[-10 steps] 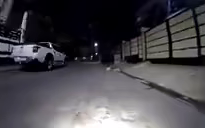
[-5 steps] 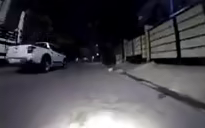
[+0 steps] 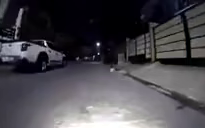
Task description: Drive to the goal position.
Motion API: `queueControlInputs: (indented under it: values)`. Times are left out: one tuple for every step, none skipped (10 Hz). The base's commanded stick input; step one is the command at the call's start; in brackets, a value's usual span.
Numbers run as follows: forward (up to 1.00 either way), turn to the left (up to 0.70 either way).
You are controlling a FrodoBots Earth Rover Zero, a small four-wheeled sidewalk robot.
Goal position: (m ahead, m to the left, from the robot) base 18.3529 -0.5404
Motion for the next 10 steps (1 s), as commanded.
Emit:
queueControlInputs:
  values:
    - [1.00, 0.05]
    - [1.00, 0.05]
    - [1.00, 0.05]
    - [1.00, 0.05]
    - [1.00, 0.38]
    - [1.00, 0.30]
    - [1.00, 0.08]
    - [1.00, 0.05]
    - [1.00, 0.05]
    - [1.00, 0.05]
